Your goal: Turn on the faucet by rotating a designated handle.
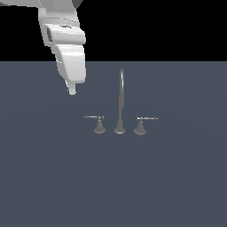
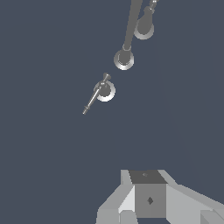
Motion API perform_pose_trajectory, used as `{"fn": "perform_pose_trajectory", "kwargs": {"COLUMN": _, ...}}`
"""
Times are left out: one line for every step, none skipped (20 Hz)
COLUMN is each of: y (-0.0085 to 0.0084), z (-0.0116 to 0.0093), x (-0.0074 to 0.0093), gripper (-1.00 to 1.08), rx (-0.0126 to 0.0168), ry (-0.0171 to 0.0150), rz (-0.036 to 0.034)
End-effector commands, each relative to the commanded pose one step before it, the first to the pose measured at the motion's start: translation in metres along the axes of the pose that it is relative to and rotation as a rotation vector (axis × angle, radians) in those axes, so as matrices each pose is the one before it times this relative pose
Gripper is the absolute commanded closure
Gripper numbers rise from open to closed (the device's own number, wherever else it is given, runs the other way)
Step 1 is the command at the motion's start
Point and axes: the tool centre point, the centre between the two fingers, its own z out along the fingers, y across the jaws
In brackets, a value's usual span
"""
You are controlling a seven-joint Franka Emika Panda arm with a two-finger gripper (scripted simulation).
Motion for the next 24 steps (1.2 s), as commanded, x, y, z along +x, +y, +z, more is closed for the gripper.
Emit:
{"fn": "perform_pose_trajectory", "kwargs": {"y": -0.00918, "z": 0.01207, "x": 0.00436, "gripper": 1.08, "rx": 0.00046, "ry": -0.00002, "rz": 0.04501}}
{"fn": "perform_pose_trajectory", "kwargs": {"y": -0.00364, "z": 0.00482, "x": 0.00179, "gripper": 1.08, "rx": -0.00013, "ry": 0.00005, "rz": 0.01786}}
{"fn": "perform_pose_trajectory", "kwargs": {"y": -0.00368, "z": 0.00488, "x": 0.00183, "gripper": 1.08, "rx": -0.00017, "ry": 0.00009, "rz": 0.01809}}
{"fn": "perform_pose_trajectory", "kwargs": {"y": -0.00373, "z": 0.00496, "x": 0.00187, "gripper": 1.08, "rx": -0.00020, "ry": 0.00014, "rz": 0.01837}}
{"fn": "perform_pose_trajectory", "kwargs": {"y": -0.00380, "z": 0.00505, "x": 0.00191, "gripper": 1.08, "rx": -0.00023, "ry": 0.00018, "rz": 0.01869}}
{"fn": "perform_pose_trajectory", "kwargs": {"y": -0.00388, "z": 0.00515, "x": 0.00197, "gripper": 1.08, "rx": -0.00025, "ry": 0.00023, "rz": 0.01910}}
{"fn": "perform_pose_trajectory", "kwargs": {"y": -0.00397, "z": 0.00527, "x": 0.00203, "gripper": 1.08, "rx": -0.00027, "ry": 0.00027, "rz": 0.01955}}
{"fn": "perform_pose_trajectory", "kwargs": {"y": -0.00407, "z": 0.00541, "x": 0.00210, "gripper": 1.08, "rx": -0.00030, "ry": 0.00031, "rz": 0.02007}}
{"fn": "perform_pose_trajectory", "kwargs": {"y": -0.00419, "z": 0.00556, "x": 0.00217, "gripper": 1.08, "rx": -0.00031, "ry": 0.00035, "rz": 0.02065}}
{"fn": "perform_pose_trajectory", "kwargs": {"y": -0.00433, "z": 0.00572, "x": 0.00225, "gripper": 1.08, "rx": -0.00033, "ry": 0.00038, "rz": 0.02130}}
{"fn": "perform_pose_trajectory", "kwargs": {"y": -0.00448, "z": 0.00591, "x": 0.00234, "gripper": 1.08, "rx": -0.00033, "ry": 0.00041, "rz": 0.02205}}
{"fn": "perform_pose_trajectory", "kwargs": {"y": -0.00461, "z": 0.00604, "x": 0.00241, "gripper": 1.08, "rx": -0.00033, "ry": 0.00043, "rz": 0.02261}}
{"fn": "perform_pose_trajectory", "kwargs": {"y": -0.00458, "z": 0.00598, "x": 0.00240, "gripper": 1.08, "rx": -0.00032, "ry": 0.00042, "rz": 0.02242}}
{"fn": "perform_pose_trajectory", "kwargs": {"y": -0.00451, "z": 0.00585, "x": 0.00236, "gripper": 1.08, "rx": -0.00030, "ry": 0.00041, "rz": 0.02204}}
{"fn": "perform_pose_trajectory", "kwargs": {"y": -0.00443, "z": 0.00571, "x": 0.00232, "gripper": 1.08, "rx": -0.00027, "ry": 0.00037, "rz": 0.02161}}
{"fn": "perform_pose_trajectory", "kwargs": {"y": -0.00435, "z": 0.00556, "x": 0.00227, "gripper": 1.08, "rx": -0.00025, "ry": 0.00031, "rz": 0.02113}}
{"fn": "perform_pose_trajectory", "kwargs": {"y": -0.00425, "z": 0.00538, "x": 0.00221, "gripper": 1.08, "rx": -0.00022, "ry": 0.00025, "rz": 0.02056}}
{"fn": "perform_pose_trajectory", "kwargs": {"y": -0.00411, "z": 0.00517, "x": 0.00214, "gripper": 1.08, "rx": -0.00019, "ry": 0.00020, "rz": 0.01987}}
{"fn": "perform_pose_trajectory", "kwargs": {"y": -0.00394, "z": 0.00494, "x": 0.00204, "gripper": 1.08, "rx": -0.00017, "ry": 0.00018, "rz": 0.01901}}
{"fn": "perform_pose_trajectory", "kwargs": {"y": -0.00376, "z": 0.00469, "x": 0.00195, "gripper": 1.08, "rx": -0.00015, "ry": 0.00013, "rz": 0.01812}}
{"fn": "perform_pose_trajectory", "kwargs": {"y": -0.00361, "z": 0.00444, "x": 0.00186, "gripper": 1.08, "rx": -0.00013, "ry": 0.00003, "rz": 0.01730}}
{"fn": "perform_pose_trajectory", "kwargs": {"y": -0.00344, "z": 0.00416, "x": 0.00176, "gripper": 1.08, "rx": -0.00011, "ry": -0.00009, "rz": 0.01641}}
{"fn": "perform_pose_trajectory", "kwargs": {"y": -0.00323, "z": 0.00384, "x": 0.00165, "gripper": 1.08, "rx": -0.00009, "ry": -0.00019, "rz": 0.01535}}
{"fn": "perform_pose_trajectory", "kwargs": {"y": -0.00300, "z": 0.00353, "x": 0.00152, "gripper": 1.08, "rx": -0.00008, "ry": -0.00025, "rz": 0.01420}}
